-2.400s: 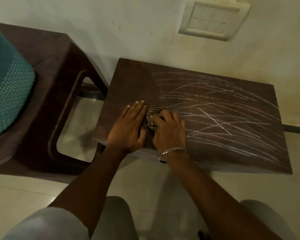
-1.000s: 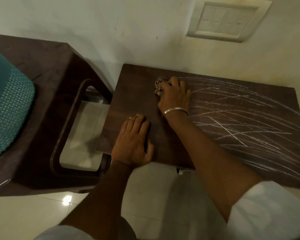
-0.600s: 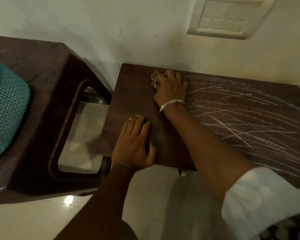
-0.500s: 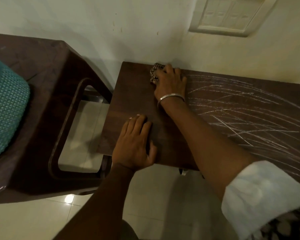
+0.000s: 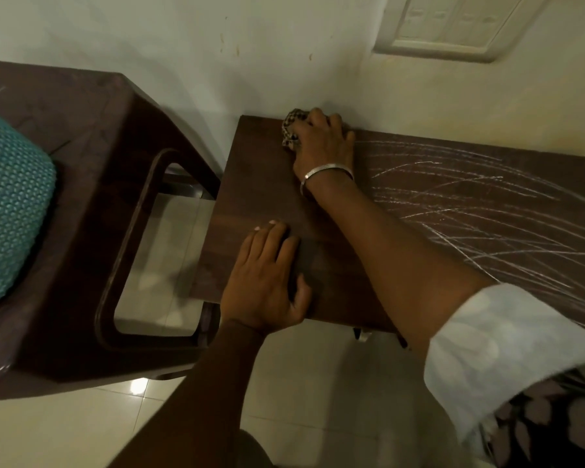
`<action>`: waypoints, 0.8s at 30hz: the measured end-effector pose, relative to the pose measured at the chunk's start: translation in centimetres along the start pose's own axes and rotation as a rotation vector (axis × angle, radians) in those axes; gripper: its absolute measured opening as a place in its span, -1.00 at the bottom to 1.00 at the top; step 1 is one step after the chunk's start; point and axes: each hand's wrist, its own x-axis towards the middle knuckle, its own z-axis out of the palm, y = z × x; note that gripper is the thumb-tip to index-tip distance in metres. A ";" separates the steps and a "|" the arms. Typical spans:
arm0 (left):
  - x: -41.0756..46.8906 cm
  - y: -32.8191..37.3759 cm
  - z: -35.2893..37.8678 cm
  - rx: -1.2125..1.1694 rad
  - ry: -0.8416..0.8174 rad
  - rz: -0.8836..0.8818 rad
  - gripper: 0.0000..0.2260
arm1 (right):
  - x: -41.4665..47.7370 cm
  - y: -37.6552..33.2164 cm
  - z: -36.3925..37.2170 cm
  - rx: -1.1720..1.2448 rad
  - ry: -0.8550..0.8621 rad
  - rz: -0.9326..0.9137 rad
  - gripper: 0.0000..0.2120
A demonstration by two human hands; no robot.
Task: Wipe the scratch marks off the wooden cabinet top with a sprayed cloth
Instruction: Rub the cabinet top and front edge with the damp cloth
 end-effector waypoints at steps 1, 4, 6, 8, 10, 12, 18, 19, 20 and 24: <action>0.1 -0.2 -0.1 -0.003 0.003 -0.002 -0.45 | -0.5 0.1 -0.1 0.004 0.004 0.000 -0.58; 0.1 -0.2 -0.1 -0.011 0.014 0.008 -0.45 | -3.9 0.8 0.2 0.019 0.063 0.021 -0.62; 0.1 -0.2 0.0 -0.014 0.022 0.010 -0.45 | -5.7 1.0 0.5 0.016 0.114 0.013 -0.64; 0.0 -0.2 0.0 -0.016 0.015 0.005 -0.45 | -4.9 0.8 0.4 0.019 0.129 0.011 -0.63; 0.0 -0.2 0.0 -0.018 0.015 0.004 -0.45 | -2.2 0.1 -0.2 0.034 0.087 0.021 -0.61; 0.0 -0.1 0.0 -0.014 0.009 0.006 -0.46 | -0.2 -0.6 -0.5 0.023 0.035 0.021 -0.61; -0.1 0.1 -0.2 -0.022 -0.005 -0.001 -0.44 | -4.6 0.2 0.1 0.003 0.075 0.054 -0.63; -0.2 0.0 -0.2 -0.023 -0.006 -0.003 -0.43 | -5.3 0.2 0.2 -0.007 0.093 0.059 -0.66; -0.2 0.0 -0.2 -0.028 -0.003 -0.005 -0.43 | -5.4 0.2 0.3 -0.015 0.107 0.069 -0.69; -0.3 0.1 -0.3 -0.044 0.011 -0.005 -0.46 | -2.0 0.3 -0.7 -0.019 0.088 0.169 -0.71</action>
